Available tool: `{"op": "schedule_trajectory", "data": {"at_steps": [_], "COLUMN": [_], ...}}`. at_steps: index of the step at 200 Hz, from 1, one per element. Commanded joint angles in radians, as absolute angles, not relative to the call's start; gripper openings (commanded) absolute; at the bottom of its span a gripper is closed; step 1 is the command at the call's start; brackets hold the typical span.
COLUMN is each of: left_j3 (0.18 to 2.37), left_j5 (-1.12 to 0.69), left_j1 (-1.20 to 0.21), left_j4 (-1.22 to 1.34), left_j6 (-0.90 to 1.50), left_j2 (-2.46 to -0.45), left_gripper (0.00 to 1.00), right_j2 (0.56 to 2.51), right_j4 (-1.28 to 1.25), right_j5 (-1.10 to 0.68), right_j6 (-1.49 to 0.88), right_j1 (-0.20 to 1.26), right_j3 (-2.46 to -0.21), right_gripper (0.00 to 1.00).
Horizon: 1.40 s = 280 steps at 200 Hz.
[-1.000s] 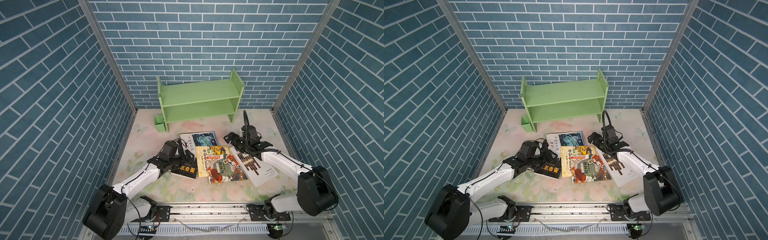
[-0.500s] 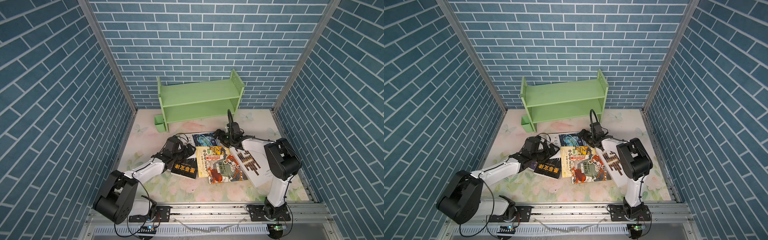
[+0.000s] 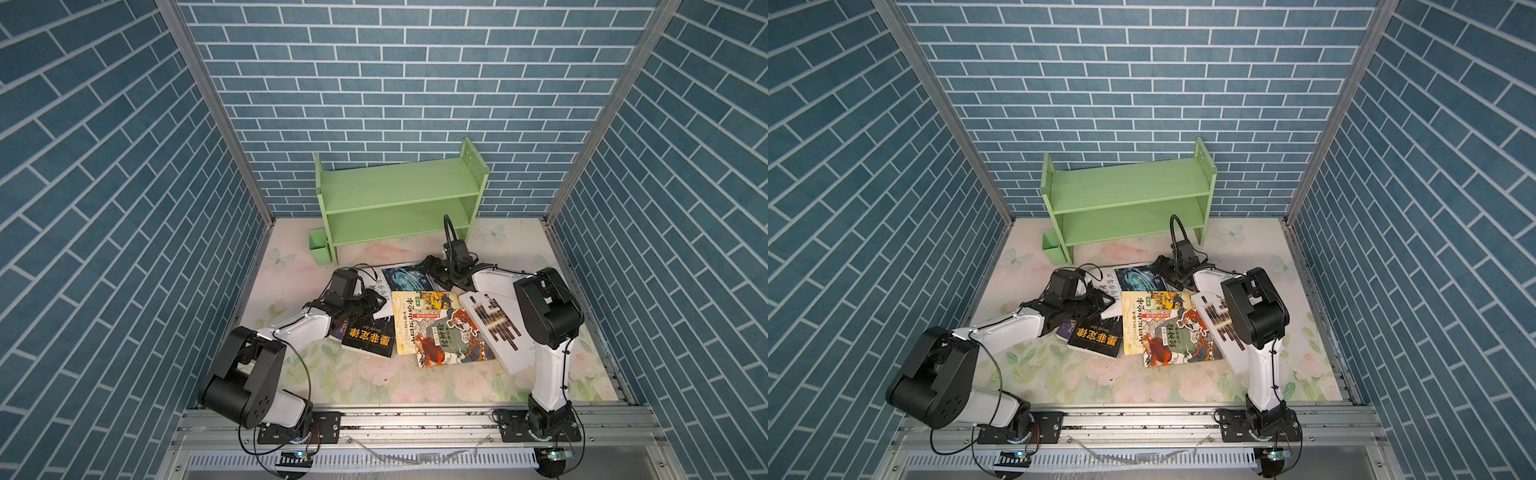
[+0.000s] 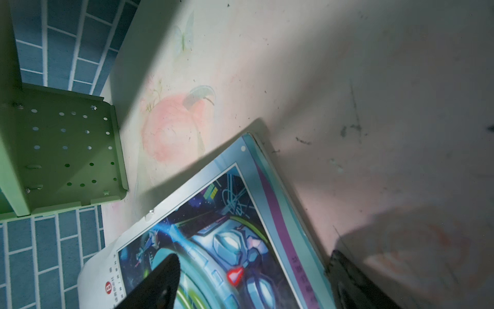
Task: Stacking books/files
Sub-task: Pick up the books, then place the book at the bookshelf.
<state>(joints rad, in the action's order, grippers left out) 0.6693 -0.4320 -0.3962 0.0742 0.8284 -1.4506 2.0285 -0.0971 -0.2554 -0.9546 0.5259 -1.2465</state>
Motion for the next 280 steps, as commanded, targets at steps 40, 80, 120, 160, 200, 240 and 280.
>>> {"op": "schedule_trajectory", "data": {"at_steps": [40, 80, 120, 160, 200, 240, 280], "left_j3": [0.778, 0.939, 1.228, 1.538, 1.767, 2.044, 2.252], "left_j5": [-0.415, -0.359, -0.319, -0.422, -0.542, -0.624, -0.682], "left_j1": [-0.401, -0.401, -0.403, -0.403, -0.404, -0.402, -0.358], "left_j4": [0.027, -0.184, -0.595, -0.798, -0.649, -0.526, -0.454], "left_j6": [0.809, 0.737, 0.55, 0.47, 0.46, 0.454, 0.546], "left_j2": [-1.386, -1.254, -1.167, -1.202, -1.293, -1.529, -1.787], "left_gripper": [0.0, 0.0, 0.0, 0.0, 0.0, 0.0, 0.0], "right_j2": [1.994, 1.852, 1.635, 1.461, 1.384, 1.33, 1.257], "right_j4": [-0.062, -0.003, -0.019, -0.048, -0.122, -0.204, -0.179], "right_j5": [-0.266, -0.209, -0.174, -0.194, -0.249, -0.217, -0.117], "right_j6": [-0.949, -0.855, -0.84, -0.853, -0.908, -0.948, -0.896], "right_j1": [0.551, 0.543, 0.515, 0.478, 0.445, 0.438, 0.437], "right_j3": [-1.252, -1.311, -1.317, -1.299, -1.256, -1.216, -1.189], "right_gripper": [0.87, 0.87, 0.9, 0.96, 0.99, 0.99, 0.98]}}
